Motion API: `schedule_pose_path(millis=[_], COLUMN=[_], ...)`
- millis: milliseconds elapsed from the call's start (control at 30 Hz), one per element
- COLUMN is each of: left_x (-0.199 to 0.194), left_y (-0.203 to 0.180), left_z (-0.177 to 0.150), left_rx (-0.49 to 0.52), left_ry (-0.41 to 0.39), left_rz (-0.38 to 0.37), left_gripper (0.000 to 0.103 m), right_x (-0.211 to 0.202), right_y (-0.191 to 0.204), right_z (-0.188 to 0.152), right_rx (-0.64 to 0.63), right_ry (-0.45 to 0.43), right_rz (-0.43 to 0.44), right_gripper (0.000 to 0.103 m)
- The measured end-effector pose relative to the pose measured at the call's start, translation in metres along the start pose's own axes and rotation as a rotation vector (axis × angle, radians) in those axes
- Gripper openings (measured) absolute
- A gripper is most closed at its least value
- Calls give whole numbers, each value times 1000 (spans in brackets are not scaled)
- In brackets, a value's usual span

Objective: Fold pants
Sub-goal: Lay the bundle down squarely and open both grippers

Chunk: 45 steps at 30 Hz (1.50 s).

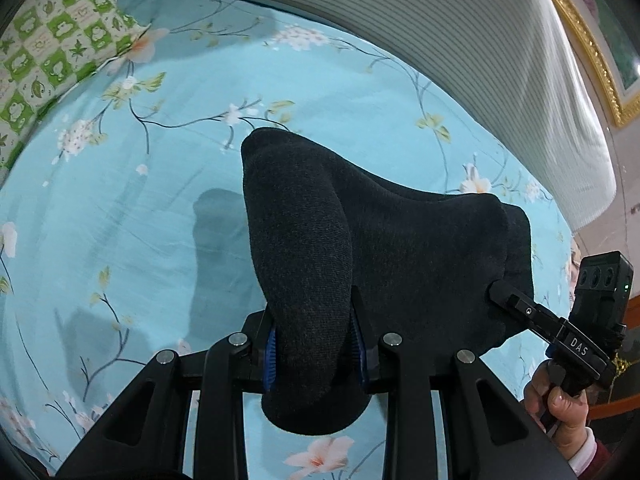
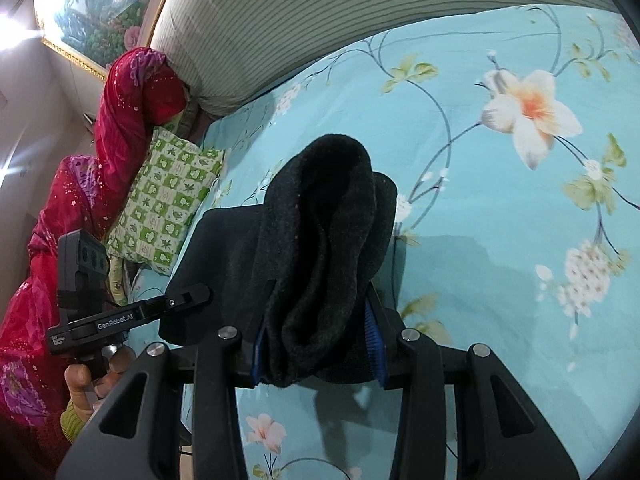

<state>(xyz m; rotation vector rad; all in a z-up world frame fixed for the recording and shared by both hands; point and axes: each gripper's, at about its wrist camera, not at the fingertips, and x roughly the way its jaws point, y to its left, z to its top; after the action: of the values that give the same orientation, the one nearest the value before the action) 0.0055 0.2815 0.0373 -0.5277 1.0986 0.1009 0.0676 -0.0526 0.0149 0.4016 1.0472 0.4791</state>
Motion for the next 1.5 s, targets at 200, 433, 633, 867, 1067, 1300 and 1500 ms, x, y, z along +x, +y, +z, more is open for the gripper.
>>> schedule_pose_path(millis=[200,433,633,867,1067,1300,1500], left_x=[10,22,31,39,41,34,21], left_y=[9,22,28,31,31,32,25], left_z=[3,-2,-5,-11,-16,-22,-30], left_rx=[-14,-27,-19,-7,-14,-17,15], left_ry=[5,20,32,32,22,12,-21], left_rz=[20,20,20,33,71,92,130], left_gripper=[29,29,36,46,61,66,72], right_x=[17,33,40,40,40,32,21], right_y=[2,-3,-9,-18,-22,-18,-3], right_z=[2,-3,-7,-12,-12,-13,-17], right_rx=[5,10,28,39,60,71,12], right_ry=[25,55,65,67,72,53,35], right_rz=[5,-8,-40,-64,-74,-98,-139], right_gripper=[41,42,47,51,59,68,76])
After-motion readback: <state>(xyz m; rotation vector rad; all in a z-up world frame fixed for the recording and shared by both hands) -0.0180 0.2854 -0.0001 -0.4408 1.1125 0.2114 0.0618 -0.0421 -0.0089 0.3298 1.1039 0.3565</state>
